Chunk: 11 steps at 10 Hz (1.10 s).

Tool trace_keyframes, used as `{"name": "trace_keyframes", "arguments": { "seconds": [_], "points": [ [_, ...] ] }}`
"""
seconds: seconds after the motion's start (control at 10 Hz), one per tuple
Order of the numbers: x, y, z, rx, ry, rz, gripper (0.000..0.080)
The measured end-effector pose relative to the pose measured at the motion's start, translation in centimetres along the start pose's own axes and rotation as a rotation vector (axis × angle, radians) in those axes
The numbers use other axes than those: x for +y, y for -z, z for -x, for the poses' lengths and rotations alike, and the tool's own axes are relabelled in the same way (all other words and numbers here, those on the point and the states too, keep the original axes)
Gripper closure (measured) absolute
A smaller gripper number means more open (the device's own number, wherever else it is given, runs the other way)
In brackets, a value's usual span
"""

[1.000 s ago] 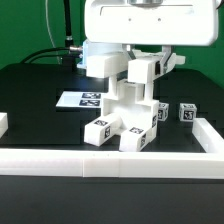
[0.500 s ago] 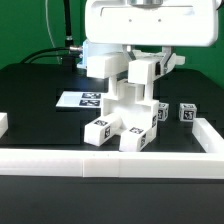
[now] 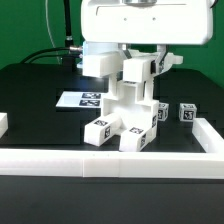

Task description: Assemble chair

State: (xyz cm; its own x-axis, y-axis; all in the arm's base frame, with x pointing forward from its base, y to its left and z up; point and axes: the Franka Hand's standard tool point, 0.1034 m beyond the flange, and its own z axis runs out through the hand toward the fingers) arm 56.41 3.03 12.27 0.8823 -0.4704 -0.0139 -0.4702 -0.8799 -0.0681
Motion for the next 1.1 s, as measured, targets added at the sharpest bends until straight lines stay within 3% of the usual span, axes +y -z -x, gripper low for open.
{"name": "trace_keyframes", "arguments": {
  "seconds": [0.3,0.6,1.1],
  "points": [
    [0.07,0.00,-0.05,-0.001,-0.008,-0.003,0.0514],
    [0.90,0.09,-0.56,-0.009,-0.111,-0.028,0.0514],
    [0.67,0.10,-0.72,-0.008,-0.108,-0.028,0.0514]
  ]
}}
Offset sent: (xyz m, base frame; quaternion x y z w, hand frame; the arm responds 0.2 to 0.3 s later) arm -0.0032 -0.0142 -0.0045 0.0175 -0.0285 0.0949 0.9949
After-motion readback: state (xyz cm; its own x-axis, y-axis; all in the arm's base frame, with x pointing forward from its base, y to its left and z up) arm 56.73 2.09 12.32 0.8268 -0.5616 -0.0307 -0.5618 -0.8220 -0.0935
